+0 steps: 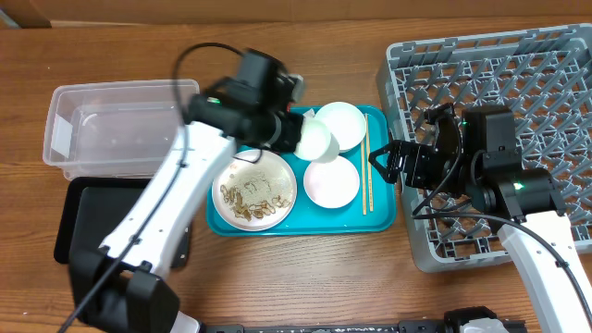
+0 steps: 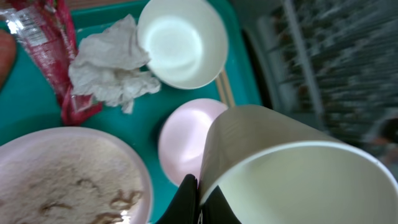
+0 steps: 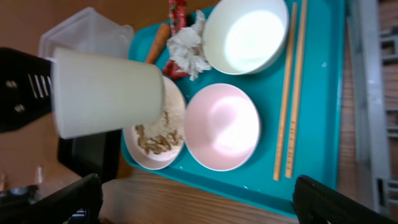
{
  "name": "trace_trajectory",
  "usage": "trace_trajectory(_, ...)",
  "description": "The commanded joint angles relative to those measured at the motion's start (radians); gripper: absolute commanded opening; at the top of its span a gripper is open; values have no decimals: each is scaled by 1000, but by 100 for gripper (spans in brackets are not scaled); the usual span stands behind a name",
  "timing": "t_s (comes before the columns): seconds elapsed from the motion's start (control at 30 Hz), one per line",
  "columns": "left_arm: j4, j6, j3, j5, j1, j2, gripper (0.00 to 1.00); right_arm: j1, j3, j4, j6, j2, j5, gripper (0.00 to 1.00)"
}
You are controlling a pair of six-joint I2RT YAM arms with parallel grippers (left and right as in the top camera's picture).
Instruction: Sort waste into correct bins and load items into the dishwasher
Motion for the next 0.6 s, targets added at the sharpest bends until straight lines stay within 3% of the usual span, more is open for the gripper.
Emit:
trace_trajectory(0.0,-8,43,17,590,179,-6,4,-6,19,60,-26,-7,-175,95)
trace_trajectory(0.1,-18,78,16,816,268,-3,4,-6,19,169,-33,-7,-331,83)
trace_trajectory(0.2,-43,96,16,934,302,-3,4,2,19,301,-32,-7,-447,79)
trace_trajectory(0.43,-101,136,16,1037,281,-3,4,89,19,483,-26,-5,-498,77)
trace_trajectory(0.57,-118,136,16,1048,262,-3,4,136,19,500,-25,-1,-404,77)
